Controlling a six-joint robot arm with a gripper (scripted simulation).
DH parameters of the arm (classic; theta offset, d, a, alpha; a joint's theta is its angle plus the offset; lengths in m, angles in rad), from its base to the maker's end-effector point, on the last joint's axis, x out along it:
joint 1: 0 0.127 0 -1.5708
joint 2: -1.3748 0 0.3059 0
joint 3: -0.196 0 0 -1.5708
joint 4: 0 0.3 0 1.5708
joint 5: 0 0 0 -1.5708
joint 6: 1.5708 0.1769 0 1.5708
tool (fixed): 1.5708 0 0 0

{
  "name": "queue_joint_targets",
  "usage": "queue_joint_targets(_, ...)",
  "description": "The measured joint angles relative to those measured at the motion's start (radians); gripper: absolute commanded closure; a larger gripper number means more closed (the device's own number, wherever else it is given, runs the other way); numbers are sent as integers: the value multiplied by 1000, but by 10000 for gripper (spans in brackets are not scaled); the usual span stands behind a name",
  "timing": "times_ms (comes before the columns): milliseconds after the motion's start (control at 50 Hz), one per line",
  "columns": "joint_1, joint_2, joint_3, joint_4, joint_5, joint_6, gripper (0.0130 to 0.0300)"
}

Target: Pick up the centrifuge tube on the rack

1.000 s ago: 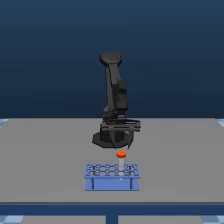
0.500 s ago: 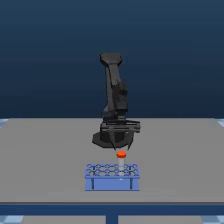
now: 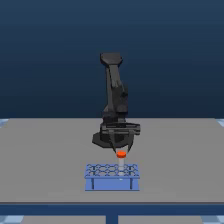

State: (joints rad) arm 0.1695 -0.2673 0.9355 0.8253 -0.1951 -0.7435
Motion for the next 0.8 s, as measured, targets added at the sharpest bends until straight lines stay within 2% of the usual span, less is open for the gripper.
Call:
queue_joint_targets(420, 0, 45, 26, -201, -48, 207, 130)
queue_joint_targets(800, 0, 69, 38, -275, -82, 291, 130)
